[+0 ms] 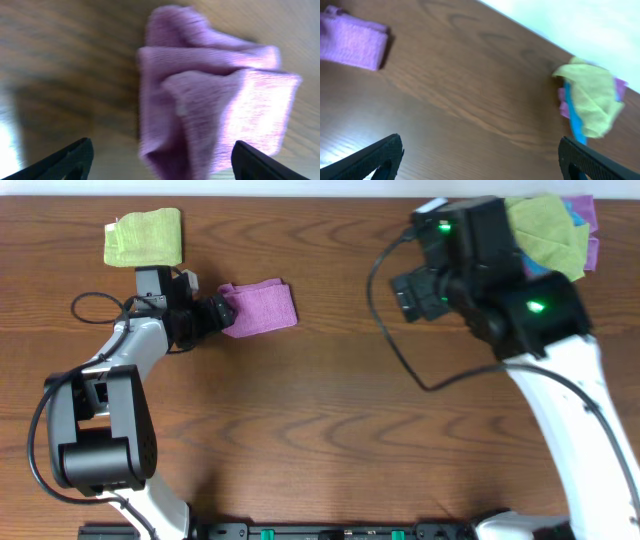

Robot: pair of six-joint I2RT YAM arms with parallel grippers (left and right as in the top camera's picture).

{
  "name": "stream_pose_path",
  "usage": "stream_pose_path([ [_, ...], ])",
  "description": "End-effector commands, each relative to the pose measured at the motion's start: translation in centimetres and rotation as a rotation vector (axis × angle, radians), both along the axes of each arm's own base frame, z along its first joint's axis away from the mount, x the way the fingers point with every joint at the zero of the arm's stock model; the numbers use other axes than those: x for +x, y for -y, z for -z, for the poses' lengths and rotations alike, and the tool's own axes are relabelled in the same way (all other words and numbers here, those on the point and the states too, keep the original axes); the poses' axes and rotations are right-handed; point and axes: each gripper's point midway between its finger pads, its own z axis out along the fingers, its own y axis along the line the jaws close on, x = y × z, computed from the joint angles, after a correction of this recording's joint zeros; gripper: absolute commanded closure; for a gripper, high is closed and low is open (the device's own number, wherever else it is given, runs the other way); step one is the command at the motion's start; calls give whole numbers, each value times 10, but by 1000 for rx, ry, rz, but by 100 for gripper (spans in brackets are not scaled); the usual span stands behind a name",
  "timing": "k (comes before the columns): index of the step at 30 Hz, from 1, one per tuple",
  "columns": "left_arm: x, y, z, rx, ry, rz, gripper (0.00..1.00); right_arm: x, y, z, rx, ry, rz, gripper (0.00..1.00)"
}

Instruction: Fold the cloth

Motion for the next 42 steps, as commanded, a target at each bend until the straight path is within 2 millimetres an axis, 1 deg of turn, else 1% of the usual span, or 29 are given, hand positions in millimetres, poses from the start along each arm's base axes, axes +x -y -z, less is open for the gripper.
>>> stream_pose_path([
  [1,2,20,-12,-113,33,57,7,-10,25,-25,-8,66,46,1],
  [5,2,21,-13,-127,33,57,4,-13,41,-32,-3,83,86,1],
  [8,2,21,-12,-127,30,57,3,-13,45,-32,-4,82,98,1],
  [18,-1,18,-8,-89,27,71,2,-13,45,-32,-4,84,98,1],
  [25,-2,14,4,-72,0,57,2,-13,45,-33,-3,86,98,1],
  [28,-2,16,14,-88,-21,53,2,-12,45,-33,-3,87,98,1],
  [36,0,35,37,-250,-69,53,2,-12,45,-33,-2,89,98,1],
  [38,1,40,40,-285,-73,55,3,-12,45,-33,-2,89,98,1],
  [42,-2,52,51,-343,-104,65,1,-12,45,-33,-2,89,98,1],
])
